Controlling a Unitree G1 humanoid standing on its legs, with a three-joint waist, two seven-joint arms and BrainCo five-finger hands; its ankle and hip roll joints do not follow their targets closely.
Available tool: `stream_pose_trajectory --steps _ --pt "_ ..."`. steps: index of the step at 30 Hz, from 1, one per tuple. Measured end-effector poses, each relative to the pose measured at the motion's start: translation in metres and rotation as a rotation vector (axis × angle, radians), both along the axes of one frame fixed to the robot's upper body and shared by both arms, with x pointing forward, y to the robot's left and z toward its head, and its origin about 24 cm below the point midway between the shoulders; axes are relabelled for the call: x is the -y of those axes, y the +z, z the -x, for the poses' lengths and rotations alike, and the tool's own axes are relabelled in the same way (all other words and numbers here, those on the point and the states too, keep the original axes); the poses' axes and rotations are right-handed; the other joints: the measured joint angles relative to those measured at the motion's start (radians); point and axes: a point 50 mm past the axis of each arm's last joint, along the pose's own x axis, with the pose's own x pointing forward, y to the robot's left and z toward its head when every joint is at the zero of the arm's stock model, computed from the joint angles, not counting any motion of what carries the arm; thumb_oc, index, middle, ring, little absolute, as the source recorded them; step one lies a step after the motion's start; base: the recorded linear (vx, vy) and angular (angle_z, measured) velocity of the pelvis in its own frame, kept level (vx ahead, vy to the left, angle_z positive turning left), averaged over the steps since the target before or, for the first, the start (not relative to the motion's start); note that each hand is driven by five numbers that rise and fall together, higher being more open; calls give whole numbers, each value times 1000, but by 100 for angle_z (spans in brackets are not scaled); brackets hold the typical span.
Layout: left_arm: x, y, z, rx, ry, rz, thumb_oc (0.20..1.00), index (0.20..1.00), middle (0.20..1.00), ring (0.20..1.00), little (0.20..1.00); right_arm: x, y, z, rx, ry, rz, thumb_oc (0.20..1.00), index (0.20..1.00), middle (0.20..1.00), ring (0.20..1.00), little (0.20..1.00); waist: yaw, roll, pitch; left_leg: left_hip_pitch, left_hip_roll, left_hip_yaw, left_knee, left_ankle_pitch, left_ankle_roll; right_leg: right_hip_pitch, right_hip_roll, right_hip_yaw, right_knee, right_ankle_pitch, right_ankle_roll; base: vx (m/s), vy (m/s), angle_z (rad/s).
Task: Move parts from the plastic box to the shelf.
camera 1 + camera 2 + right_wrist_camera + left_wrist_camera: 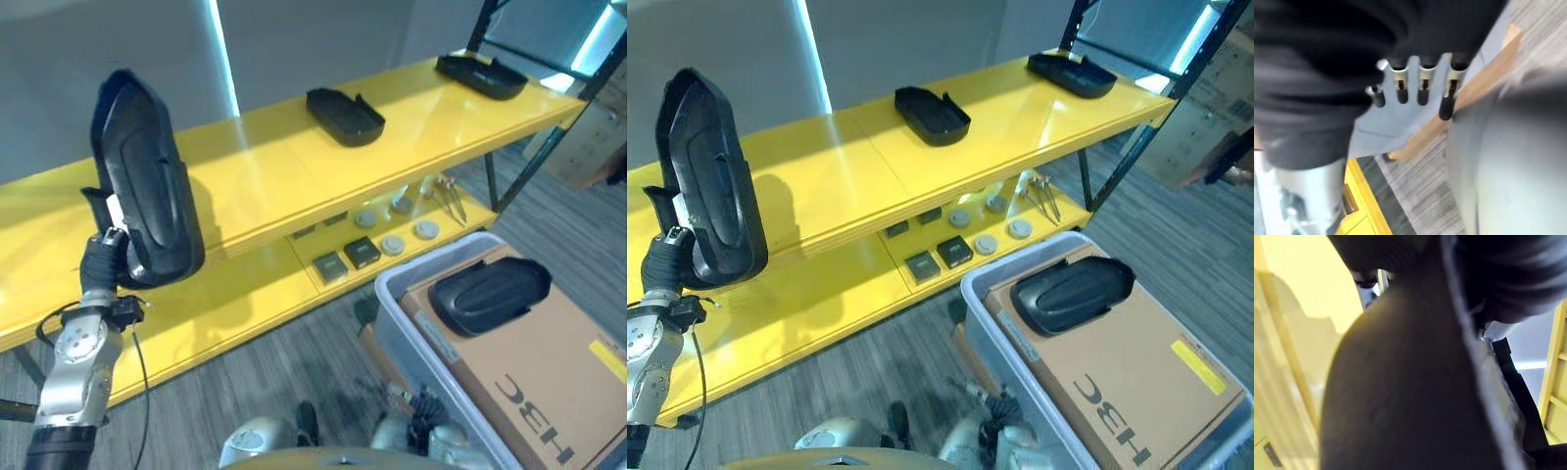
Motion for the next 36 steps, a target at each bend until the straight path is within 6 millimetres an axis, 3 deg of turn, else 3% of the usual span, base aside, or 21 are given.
stream_pose_trajectory --steps 1,2,3,4,5,8,9,11,13,14,15,17,19,22,24,25,29,36 --pt "6 -1 -6 1 -13 7 200 200 200 200 200 2 -2 3 -15 1 5 1000 1000 1000 1000 1000 -14 -19 0 9 1 21 -12 -52 -117 8 22 12 -188 22 -32 202 -367 90" --pt "8 1 -12 1 -16 -1 200 200 200 200 200 -2 -7 7 -38 -2 -16 1000 1000 1000 1000 1000 -23 -69 15 -7 -8 27 60 -97 -131 20 -2 48 -336 47 -18 217 -332 120" --pt "8 10 -19 16 -34 -46 200 200 200 200 200 -4 -10 8 -41 -22 -35 1000 1000 1000 1000 1000 -53 -109 25 -59 6 -53 230 -115 -7 35 -24 111 -424 87 37 296 -344 134" --pt "6 14 -21 20 -15 -60 200 200 200 200 200 -6 -16 21 -89 -47 -61 1000 1000 1000 1000 1000 -58 -119 36 -37 51 -64 246 -146 -51 57 -30 139 -507 145 35 275 -303 108" --pt "2 0 -12 -36 21 -43 200 200 200 200 200 -6 -20 34 -125 -53 -77 1000 1000 1000 1000 1000 -45 -126 36 37 58 -69 189 -127 -61 126 -20 85 -521 190 -20 367 -425 39" --pt "-1 -15 -1 -107 71 -38 200 200 200 200 200 6 -21 51 -163 -61 -71 1000 1000 1000 1000 1000 -20 -110 11 113 83 -100 105 -110 -95 278 36 -9 -547 191 -15 194 -233 16" --pt "0 -17 1 -125 69 -45 200 200 200 200 200 7 -22 58 -177 -64 -69 1000 1000 1000 1000 1000 -10 -121 -7 122 85 -105 78 -91 -111 319 56 -21 -602 192 -35 162 -172 18" --pt "1 -20 -3 -185 86 -89 200 200 200 200 200 14 -17 42 -147 -50 -50 1000 1000 1000 1000 1000 -28 -116 -8 138 107 -102 37 -53 -156 372 83 -36 -678 218 -62 126 -122 28" --pt "6 -24 -7 -234 77 -136 200 200 200 200 200 18 -15 38 -143 -44 -35 1000 1000 1000 1000 1000 -43 -94 -25 143 126 -84 16 -40 -161 383 99 -57 -697 221 -68 55 -78 27" --pt "11 -25 -10 -247 61 -161 200 200 200 200 200 21 -13 38 -143 -35 -28 1000 1000 1000 1000 1000 -50 -80 -30 138 139 -61 7 -40 -162 386 108 -63 -701 219 -71 45 -39 48" --pt "18 -25 -25 -274 28 -222 200 200 200 200 200 23 -12 40 -150 -34 -21 1000 1000 1000 1000 1000 -84 -63 -39 129 173 29 -10 -42 -162 405 111 -111 -714 213 -84 35 -6 68" --pt "23 -24 -43 -308 15 -287 200 200 200 200 200 23 -11 38 -151 -14 -12 1000 1000 1000 1000 1000 -127 -53 -47 142 209 133 -13 -31 -162 406 111 -130 -699 181 -88 48 25 53" --pt "22 -23 -52 -332 27 -325 200 200 200 200 200 24 -10 35 -149 -5 -6 1000 1000 1000 1000 1000 -143 -47 -55 144 209 152 -16 -22 -164 379 111 -101 -684 176 -86 107 65 -21" --pt "-8 -22 -71 -470 124 -471 200 200 200 200 200 23 -11 37 -159 -1 -6 1000 1000 1000 1000 1000 -196 -44 -76 175 195 175 -78 5 -159 375 111 -79 -684 184 -83 88 60 -23" --pt "-15 -23 -73 -505 168 -504 200 200 200 200 200 24 -12 41 -168 -4 -6 1000 1000 1000 1000 1000 -222 -42 -81 182 190 180 -92 21 -153 376 111 -76 -687 190 -82 104 85 -11" --pt "-20 -29 -74 -548 188 -513 200 200 200 200 200 25 -16 54 -209 -5 -8 1000 1000 1000 1000 1000 -239 -36 -89 195 185 191 -114 34 -152 375 114 -67 -696 202 -75 82 76 -17" --pt "-38 -47 -68 -702 299 -514 200 200 200 200 200 26 -21 70 -271 29 -6 1000 1000 1000 1000 1000 -278 -23 -94 208 181 215 -130 41 -149 373 120 -42 -707 214 -83 74 65 -19" --pt "-47 -56 -66 -802 437 -479 200 200 200 200 200 33 -23 78 -318 45 20 1000 1000 1000 1000 1000 -286 -19 -91 162 183 228 -111 41 -148 302 119 -16 -663 207 -79 -32 30 -9"
